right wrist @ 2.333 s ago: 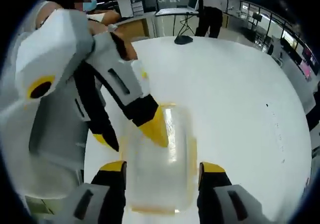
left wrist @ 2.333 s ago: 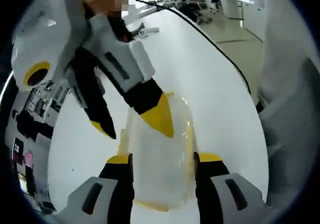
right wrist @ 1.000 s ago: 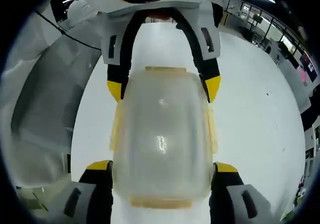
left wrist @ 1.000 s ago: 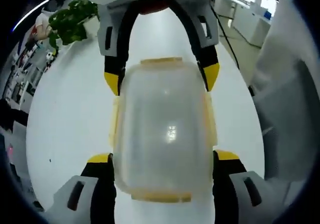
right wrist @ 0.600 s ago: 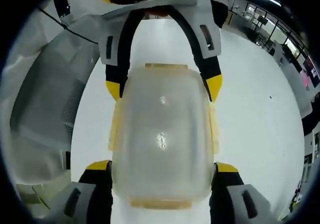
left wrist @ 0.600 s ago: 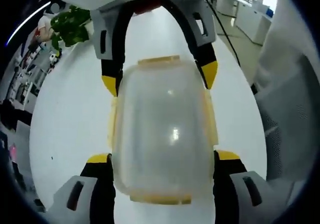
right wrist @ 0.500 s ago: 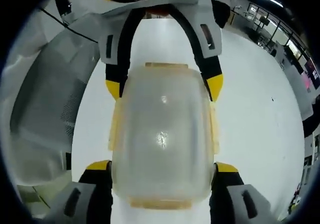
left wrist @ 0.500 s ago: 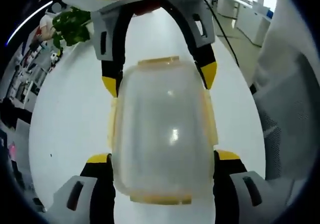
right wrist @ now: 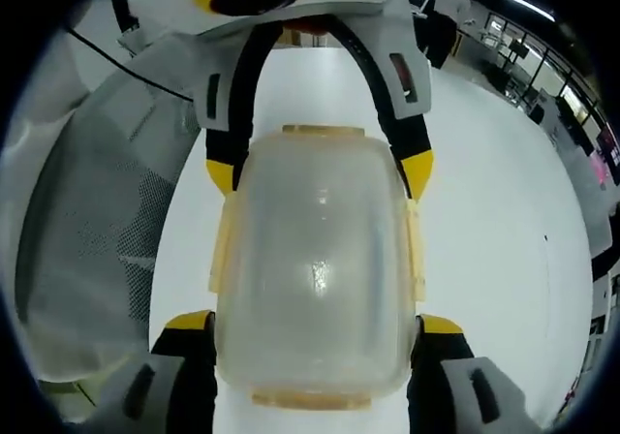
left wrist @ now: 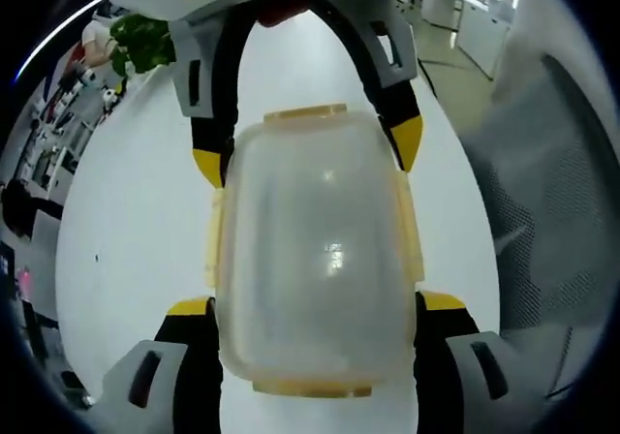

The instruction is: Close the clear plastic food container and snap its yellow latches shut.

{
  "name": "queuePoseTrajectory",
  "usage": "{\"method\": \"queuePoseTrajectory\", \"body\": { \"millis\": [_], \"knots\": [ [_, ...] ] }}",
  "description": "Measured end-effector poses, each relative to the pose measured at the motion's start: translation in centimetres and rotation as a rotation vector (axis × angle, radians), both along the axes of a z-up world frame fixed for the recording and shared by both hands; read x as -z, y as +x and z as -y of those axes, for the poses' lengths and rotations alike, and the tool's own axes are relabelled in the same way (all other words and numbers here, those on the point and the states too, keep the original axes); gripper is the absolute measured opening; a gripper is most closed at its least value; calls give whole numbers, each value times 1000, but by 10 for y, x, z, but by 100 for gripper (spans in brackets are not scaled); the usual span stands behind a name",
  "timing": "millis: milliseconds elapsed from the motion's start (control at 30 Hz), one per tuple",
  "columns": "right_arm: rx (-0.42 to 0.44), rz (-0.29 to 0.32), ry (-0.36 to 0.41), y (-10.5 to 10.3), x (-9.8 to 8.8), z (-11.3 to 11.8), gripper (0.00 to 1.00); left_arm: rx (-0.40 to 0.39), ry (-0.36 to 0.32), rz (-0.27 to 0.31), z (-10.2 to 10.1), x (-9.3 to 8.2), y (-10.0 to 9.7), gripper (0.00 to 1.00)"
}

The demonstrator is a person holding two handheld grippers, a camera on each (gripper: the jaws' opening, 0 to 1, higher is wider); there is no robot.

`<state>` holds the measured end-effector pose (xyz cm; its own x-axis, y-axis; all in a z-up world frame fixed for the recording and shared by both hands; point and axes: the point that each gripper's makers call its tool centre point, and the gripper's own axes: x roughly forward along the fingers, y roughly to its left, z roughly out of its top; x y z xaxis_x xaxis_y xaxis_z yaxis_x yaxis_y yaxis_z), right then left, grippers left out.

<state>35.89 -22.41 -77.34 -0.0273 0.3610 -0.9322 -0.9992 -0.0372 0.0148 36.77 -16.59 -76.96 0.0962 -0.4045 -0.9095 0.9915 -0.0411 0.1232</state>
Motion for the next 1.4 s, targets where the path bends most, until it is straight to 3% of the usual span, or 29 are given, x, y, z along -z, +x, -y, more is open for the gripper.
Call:
{"method": "queuePoseTrajectory", "body": {
  "millis": [267,600,1167,1400],
  "knots": [
    [-4,1,-8,-4,1,-50,82,-5,40,0,-52,1,-6,80],
    [-29,13,-66,-7,4,-87,84,-24,32,-8,-87,1,-9,81],
    [-12,24,-71,36,1,-106,85,1,63,-16,-106,2,36,82],
    [-15,24,-65,66,2,-107,85,2,63,-22,-108,3,64,83]
  ]
}}
